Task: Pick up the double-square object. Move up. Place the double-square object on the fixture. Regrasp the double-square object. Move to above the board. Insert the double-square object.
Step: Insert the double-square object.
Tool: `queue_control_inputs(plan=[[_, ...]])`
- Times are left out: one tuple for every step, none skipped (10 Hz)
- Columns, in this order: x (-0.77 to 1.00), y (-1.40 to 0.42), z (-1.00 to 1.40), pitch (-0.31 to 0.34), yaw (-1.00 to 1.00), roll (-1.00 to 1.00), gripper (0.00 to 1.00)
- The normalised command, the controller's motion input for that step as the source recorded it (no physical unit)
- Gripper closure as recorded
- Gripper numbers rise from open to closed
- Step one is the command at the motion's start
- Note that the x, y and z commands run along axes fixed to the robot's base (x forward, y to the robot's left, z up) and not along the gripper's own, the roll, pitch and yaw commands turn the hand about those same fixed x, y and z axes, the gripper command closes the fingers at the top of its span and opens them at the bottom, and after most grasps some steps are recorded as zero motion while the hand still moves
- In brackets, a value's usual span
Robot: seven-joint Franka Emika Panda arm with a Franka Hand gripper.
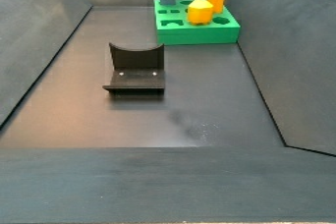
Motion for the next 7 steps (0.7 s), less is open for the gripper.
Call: queue_control_inputs(plan=[[0.00,-0.11,-0.28,-0.051,-0.28,0.00,1.00],[0.02,-0.21,-0.41,0.000,-0.92,0.02,1.00],[0.00,0.00,-0.43,0.000,-1.00,0.03,1.00],[0.00,0.00,-0.42,0.000,-1.00,0.01,1.00],[0.12,0.00,0.00,0.000,-0.60,0.00,1.00],[0.03,-0.06,-0.05,0.000,0.00,0.00,1.00],[0.07,-0.09,-0.54,-0.096,-0.20,0.00,1.00]])
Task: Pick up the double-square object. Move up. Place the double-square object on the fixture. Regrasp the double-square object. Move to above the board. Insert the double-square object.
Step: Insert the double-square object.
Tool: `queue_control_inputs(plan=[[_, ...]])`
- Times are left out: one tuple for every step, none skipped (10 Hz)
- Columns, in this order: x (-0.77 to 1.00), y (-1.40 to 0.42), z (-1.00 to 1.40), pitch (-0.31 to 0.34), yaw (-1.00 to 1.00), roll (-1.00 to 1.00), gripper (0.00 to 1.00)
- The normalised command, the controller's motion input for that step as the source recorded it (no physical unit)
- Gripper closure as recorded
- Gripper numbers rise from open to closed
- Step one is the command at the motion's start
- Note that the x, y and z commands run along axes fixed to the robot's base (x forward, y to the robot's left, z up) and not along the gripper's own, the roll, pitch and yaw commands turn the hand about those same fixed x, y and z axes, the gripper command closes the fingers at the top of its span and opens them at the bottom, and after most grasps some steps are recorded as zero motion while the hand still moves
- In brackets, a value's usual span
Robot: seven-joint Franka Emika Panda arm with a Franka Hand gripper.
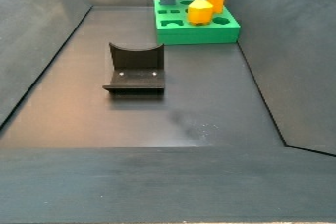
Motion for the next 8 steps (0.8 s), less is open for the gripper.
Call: queue_control_inputs(plan=[[0.15,-0.07,-0.66,-0.074,-0.25,0.03,1.00],[0.00,0.00,-0.06,0.000,-0.07,0.00,1.00],[0.00,0.00,-0.03,0.000,0.00,0.01,1.00],[0.02,0.00,-0.43,0.000,0.00,0.09,1.00],[0.07,0.00,-0.54,0.000,0.00,0.11,1.00],[0.13,0.00,-0.55,0.000,0.00,0.11,1.00],[0.16,0.00,-0.57,0.000,0.00,0.10,1.00],[0.29,-0.06,-0.56,0.000,0.00,0.07,1.00]])
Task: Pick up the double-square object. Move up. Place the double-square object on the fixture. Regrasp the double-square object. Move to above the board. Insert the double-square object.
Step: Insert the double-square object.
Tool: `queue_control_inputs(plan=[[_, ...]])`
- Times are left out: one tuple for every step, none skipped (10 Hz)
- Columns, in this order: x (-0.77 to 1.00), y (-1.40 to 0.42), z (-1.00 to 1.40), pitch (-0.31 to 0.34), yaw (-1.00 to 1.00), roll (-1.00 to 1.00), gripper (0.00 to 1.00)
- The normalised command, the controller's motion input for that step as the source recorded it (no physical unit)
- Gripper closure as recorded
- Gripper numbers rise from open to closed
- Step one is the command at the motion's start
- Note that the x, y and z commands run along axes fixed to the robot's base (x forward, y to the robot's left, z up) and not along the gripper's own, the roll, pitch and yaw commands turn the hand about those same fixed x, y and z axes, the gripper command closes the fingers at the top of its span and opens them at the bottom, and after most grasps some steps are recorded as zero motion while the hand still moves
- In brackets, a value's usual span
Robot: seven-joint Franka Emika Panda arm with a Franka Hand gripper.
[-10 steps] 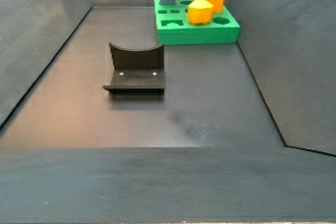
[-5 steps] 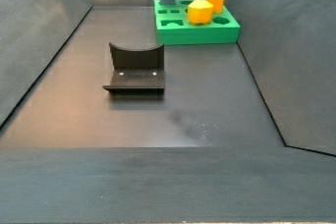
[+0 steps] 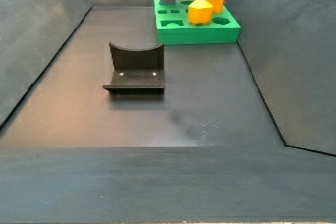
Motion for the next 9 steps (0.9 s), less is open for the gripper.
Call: queue_control_inputs(plan=[[0.29,-0.09,-0.57,-0.021,0.00,0.07,1.00],[0.36,-0.11,-0.61,-0.016,0.00,0.07,1.00],[0.32,-0.10,-0.67,-0.029,0.00,0.08,1.00],[0.25,-0.07,-0.71,-0.041,0.00,0.11,1.00],[0.22,-0.01,-0.72,-0.036,0.00,0.12,1.00],[0.21,0.00,-0.71,-0.027,0.01,0.14,1.00],[0.14,0.00,-0.71,-0.004,0.03,0.17,1.00],[0.00,0.00,-0.61,-0.004,0.05,0.16,1.00],[0.00,-0.01,-0.11,0.000,0.00,0.00,1.00]])
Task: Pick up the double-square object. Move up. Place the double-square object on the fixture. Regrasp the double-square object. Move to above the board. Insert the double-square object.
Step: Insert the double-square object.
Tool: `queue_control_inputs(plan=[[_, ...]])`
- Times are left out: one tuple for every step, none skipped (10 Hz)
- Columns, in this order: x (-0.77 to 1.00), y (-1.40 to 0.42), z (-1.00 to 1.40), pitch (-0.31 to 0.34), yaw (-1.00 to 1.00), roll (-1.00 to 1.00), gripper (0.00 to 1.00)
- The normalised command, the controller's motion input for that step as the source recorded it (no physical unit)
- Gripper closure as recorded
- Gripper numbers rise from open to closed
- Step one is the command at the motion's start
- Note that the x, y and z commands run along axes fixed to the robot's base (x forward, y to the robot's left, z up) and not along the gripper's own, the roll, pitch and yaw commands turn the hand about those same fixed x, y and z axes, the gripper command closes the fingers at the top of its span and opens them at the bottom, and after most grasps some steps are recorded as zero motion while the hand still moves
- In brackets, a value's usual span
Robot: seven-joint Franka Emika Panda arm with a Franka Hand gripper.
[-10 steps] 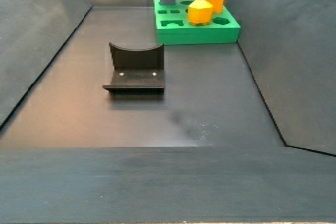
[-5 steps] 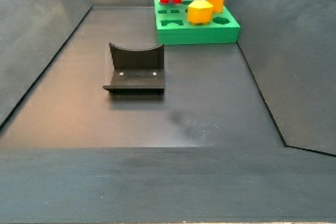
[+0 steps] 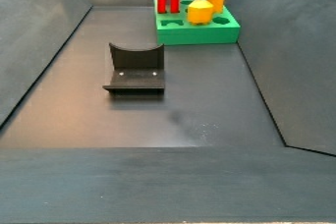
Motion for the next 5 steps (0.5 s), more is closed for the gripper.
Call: queue_control_inputs(plan=[[-0.03,-0.09,-0.41,-0.034,0.00,0.07,1.00],[-0.09,-0.13,-0.57,-0.027,0.00,0.15,1.00],[-0.17,-0.22,-0.65,-0.010,0.00,0.21,1.00],[-0.23,-0.29,-0.59,0.000,-0.05,0.19,1.00],[-0.17,-0.29,-0.49,0.000,-0.05,0.15,1.00]])
